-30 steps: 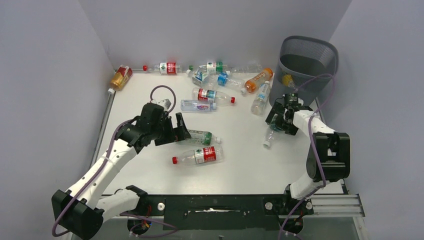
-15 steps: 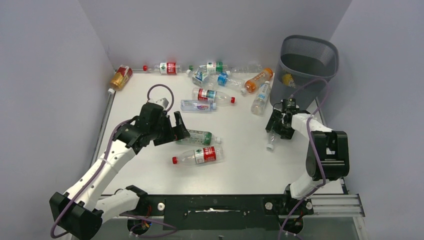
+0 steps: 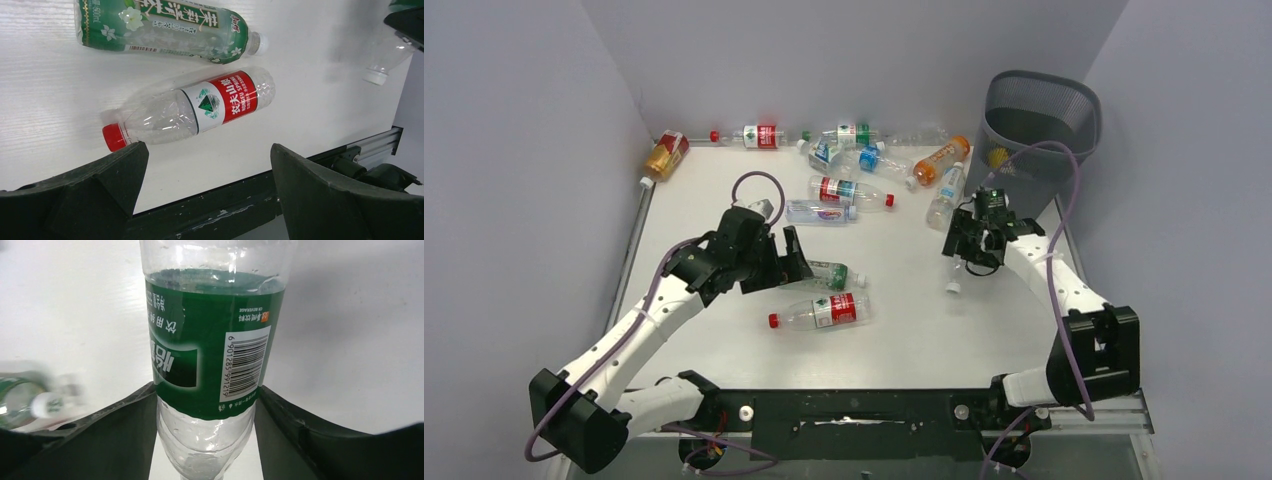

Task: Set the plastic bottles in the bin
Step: Pick up the plastic bottle at the center of the board, then place the plastic bottle in the trash bin.

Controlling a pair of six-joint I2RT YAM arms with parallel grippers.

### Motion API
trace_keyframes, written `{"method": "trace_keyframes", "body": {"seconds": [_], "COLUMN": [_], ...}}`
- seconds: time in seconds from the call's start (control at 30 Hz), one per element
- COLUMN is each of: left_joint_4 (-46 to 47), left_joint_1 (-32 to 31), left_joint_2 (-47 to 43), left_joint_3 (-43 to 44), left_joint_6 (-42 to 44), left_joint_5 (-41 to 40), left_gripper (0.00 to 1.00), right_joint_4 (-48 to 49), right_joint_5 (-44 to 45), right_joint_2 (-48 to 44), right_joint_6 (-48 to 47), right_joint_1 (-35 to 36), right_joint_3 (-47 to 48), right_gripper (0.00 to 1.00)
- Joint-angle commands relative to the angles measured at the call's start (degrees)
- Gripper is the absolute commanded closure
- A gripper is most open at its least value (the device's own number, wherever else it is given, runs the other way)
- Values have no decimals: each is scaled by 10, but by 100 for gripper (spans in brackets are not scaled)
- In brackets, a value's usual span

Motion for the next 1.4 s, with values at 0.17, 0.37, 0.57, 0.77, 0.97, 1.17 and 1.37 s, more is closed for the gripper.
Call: {"method": "trace_keyframes", "body": {"seconds": [0.17,0.37,0.57,0.77,0.97,1.17,1.37], "left_joint_4": [41,43,36,33,32,31,37], "left_joint_1": [-7,-9,-10,-12,-17,-27,-35], "left_joint_2": [6,2,-1,-8,-8,3,18], "left_joint_3": [14,8,7,-7,-13,-17,-22], "left_joint_6": [4,6,12,10,4,5,6], "left_joint_5": [-5,1,2,4,4,3,6], "left_gripper": [4,4,4,4,4,4,4], "right_joint_4": [-97,-119,-132,-144,-119,-92,-101], "right_joint_5": [-22,-18,-19,-58,-141,-177,-189], "right_joint_2": [-72,-38,60,168,232,263,283], "right_joint_6": [-30,-52,-66,-46,5,13,2], "right_joint_1": [22,19,-26,-111,-203,-239,-242], "right_joint_3": [212,366,526,696,776,778,775], "right_gripper": [38,37,37,37,37,34,9]}}
